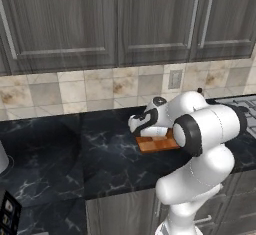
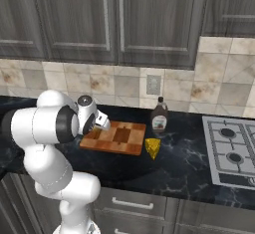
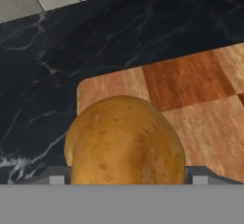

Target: Retrieve the reheated potato from the microwave, then place the potato, cheese, and condiment on the cutting board.

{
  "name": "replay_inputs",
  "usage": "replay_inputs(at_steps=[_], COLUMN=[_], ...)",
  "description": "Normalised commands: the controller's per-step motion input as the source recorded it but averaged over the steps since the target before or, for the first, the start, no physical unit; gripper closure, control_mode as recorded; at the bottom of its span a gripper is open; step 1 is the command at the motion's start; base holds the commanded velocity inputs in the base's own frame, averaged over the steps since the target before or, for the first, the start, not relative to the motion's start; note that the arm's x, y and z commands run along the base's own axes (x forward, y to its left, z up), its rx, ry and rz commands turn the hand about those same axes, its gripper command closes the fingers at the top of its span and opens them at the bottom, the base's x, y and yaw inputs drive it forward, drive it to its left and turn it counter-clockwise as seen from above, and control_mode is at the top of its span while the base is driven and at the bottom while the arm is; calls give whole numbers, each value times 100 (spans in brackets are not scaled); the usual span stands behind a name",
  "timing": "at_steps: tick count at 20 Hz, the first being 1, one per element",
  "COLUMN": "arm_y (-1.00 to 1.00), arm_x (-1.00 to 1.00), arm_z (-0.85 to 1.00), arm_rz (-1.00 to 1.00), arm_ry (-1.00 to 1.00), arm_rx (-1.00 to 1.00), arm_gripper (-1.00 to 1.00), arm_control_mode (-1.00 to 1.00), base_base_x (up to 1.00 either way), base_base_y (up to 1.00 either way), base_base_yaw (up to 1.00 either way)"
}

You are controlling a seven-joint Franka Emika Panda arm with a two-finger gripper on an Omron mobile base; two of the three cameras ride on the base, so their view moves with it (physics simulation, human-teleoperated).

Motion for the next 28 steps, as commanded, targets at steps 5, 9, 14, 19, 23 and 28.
replay_inputs(at_steps=[5,9,14,19,23,28], arm_y=[-6,-8,-12,-3,-7,-11], arm_x=[-7,-23,-33,-33,-32,-29], arm_z=[-28,-36,-37,-23,-3,4], arm_rz=[-2,-2,0,0,0,0], arm_ry=[0,1,1,1,0,0], arm_rx=[0,-2,-1,-1,0,0], arm_gripper=[-100,-100,-100,-100,-100,-100], arm_control_mode=[-100,-100,-100,-100,-100,-100], base_base_x=[0,0,0,0,0,0], base_base_y=[0,0,0,0,0,0], base_base_yaw=[0,0,0,0,0,0])
